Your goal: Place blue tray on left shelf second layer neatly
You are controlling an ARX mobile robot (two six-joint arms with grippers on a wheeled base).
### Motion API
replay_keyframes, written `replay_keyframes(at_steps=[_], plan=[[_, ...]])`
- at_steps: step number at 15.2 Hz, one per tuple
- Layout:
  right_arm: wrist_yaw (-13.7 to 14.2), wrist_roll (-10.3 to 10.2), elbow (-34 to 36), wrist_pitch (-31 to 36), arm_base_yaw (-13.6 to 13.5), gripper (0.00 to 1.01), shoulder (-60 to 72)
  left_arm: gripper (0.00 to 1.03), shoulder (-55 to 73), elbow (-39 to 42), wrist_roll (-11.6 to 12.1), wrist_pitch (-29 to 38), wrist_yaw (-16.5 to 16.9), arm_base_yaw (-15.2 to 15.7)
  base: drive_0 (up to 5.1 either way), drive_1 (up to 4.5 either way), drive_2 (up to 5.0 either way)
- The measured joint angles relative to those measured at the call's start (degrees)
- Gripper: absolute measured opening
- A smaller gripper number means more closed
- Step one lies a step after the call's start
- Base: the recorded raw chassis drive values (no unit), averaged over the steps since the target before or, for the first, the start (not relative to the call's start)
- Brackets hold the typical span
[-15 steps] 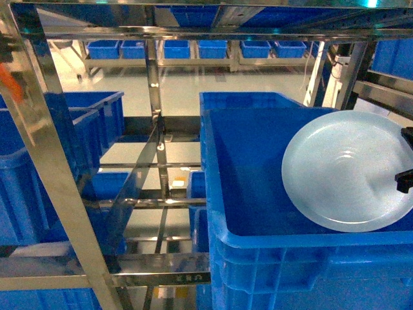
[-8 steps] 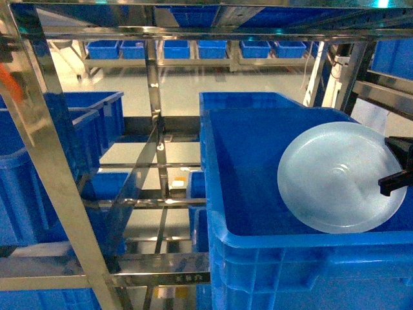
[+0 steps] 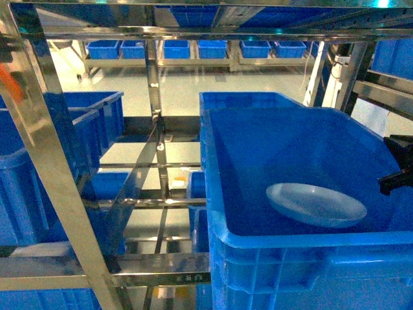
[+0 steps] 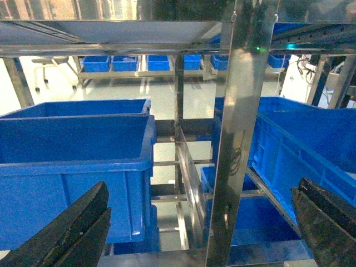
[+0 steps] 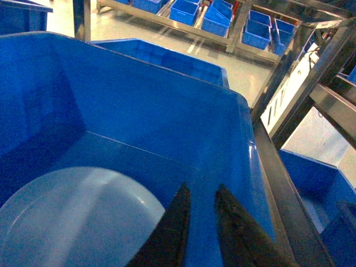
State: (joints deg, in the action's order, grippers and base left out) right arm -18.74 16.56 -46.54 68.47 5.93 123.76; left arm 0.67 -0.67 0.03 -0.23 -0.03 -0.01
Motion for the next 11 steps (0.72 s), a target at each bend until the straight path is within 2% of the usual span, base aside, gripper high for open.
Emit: replay_keyframes(at_steps=[7, 11], plan=[[0.0, 0.0, 0.0, 0.0, 0.0, 0.98, 0.0, 0.98, 0.0, 0.0, 0.0, 0.0, 0.0, 0.0, 0.0, 0.00, 0.0], [0.0, 0.0, 0.0, 0.0, 0.0, 0.98, 0.0, 0.98, 0.0, 0.0, 0.0, 0.0, 0.0, 0.0, 0.0, 0.00, 0.0]])
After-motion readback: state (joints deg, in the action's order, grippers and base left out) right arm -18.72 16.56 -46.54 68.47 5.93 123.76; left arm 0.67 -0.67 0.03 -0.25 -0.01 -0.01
